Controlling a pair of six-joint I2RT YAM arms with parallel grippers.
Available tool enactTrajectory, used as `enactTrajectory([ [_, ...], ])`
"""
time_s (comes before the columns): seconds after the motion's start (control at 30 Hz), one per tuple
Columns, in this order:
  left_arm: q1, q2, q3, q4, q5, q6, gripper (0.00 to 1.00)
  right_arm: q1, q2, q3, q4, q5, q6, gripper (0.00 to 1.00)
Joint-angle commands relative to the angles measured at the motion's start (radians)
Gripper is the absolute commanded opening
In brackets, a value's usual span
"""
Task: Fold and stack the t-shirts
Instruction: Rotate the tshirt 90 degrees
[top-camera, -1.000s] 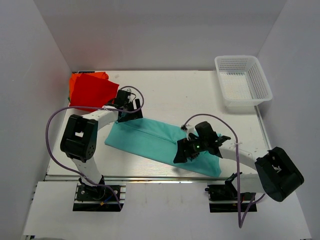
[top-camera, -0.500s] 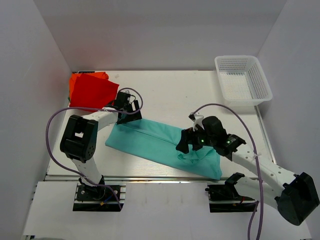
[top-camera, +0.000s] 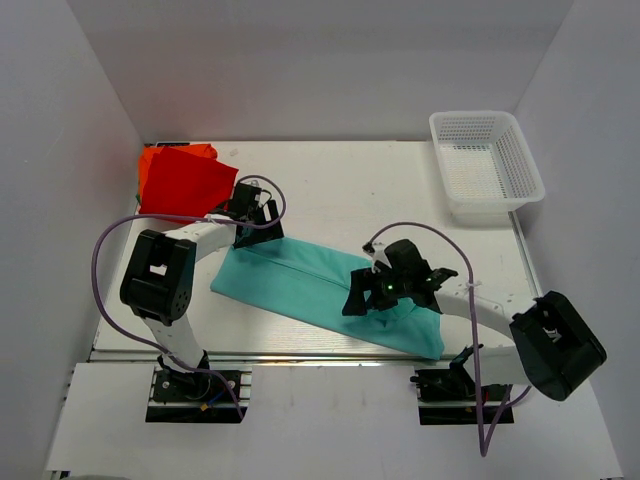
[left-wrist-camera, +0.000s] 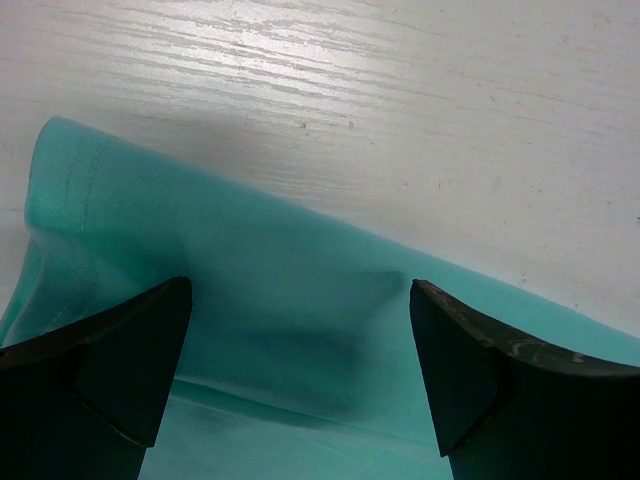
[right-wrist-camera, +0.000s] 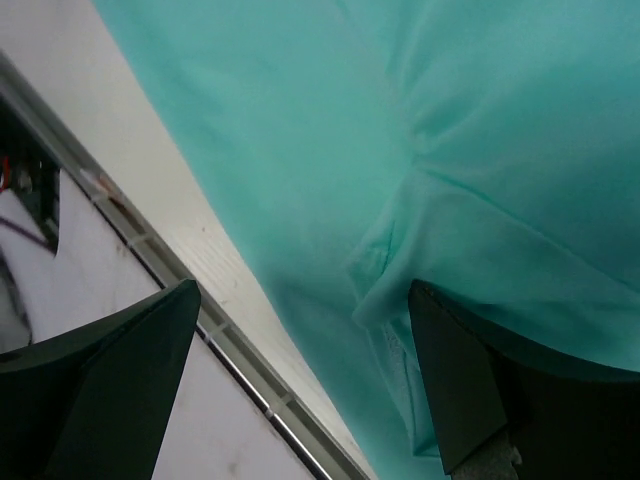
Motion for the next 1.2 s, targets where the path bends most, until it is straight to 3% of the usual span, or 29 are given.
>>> enactTrajectory([
  [0.0,0.002,-0.026,0.039,0.002,-0.012,-0.004,1.0,0.005,0.048,-0.051,0.137,-0.168,0.026,0.9],
  [0.07,0.002,-0.013,0.048,0.002,-0.012,-0.004,1.0,0.004,0.066,-0.065,0.167,-0.187,0.022,0.9],
  [0.2,0.002,-0.013,0.048,0.002,-0.012,-0.004,1.0,0.004,0.054,-0.038,0.086,-0.067,0.0,0.9],
  [0.47,0.002,-0.023,0.03,0.013,-0.012,-0.004,1.0,-0.001,-0.18,0.064,-0.169,0.178,0.017,0.9],
  [0.6,0.002,-0.013,0.03,0.013,-0.003,-0.004,1.0,-0.013,-0.231,0.042,-0.207,0.25,0.051,0.9],
  [1.17,0.007,-0.024,0.002,-0.041,-0.05,-0.004,1.0,-0.183,0.025,-0.113,-0.201,0.327,0.149,0.9],
])
